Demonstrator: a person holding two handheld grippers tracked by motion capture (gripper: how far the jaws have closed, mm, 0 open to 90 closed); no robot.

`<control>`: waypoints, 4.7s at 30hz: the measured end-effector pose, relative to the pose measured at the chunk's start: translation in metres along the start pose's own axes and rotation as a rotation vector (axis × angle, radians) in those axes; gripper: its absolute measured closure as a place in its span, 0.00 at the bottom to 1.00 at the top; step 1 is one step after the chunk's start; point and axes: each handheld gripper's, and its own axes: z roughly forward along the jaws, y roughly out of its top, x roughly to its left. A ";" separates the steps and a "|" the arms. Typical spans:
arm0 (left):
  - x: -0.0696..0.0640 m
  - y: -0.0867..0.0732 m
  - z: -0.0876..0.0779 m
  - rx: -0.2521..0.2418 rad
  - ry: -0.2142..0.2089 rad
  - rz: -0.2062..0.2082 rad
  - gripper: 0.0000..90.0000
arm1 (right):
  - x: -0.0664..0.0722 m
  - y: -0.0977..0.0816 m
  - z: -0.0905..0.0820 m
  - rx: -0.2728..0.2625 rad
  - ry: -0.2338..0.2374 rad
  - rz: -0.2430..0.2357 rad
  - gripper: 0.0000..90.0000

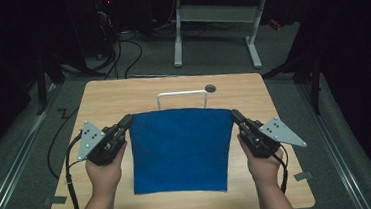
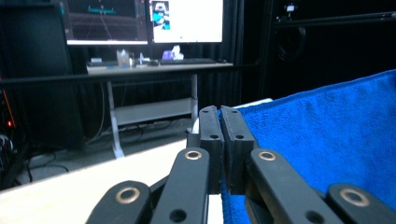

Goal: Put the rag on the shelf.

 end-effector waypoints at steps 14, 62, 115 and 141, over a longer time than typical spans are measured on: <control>0.003 0.044 0.013 -0.063 0.002 0.048 0.98 | -0.007 0.047 0.006 -0.067 -0.011 -0.035 0.99; 0.077 -0.002 0.173 0.367 0.103 0.083 0.98 | -0.099 0.006 0.167 0.280 -0.144 0.033 0.99; 0.062 -0.121 0.145 0.529 -0.051 -0.067 0.98 | -0.064 -0.116 0.177 0.541 -0.027 0.139 0.99; 0.072 -0.107 0.124 0.492 0.075 -0.060 0.66 | -0.084 -0.099 0.154 0.492 -0.108 0.170 0.75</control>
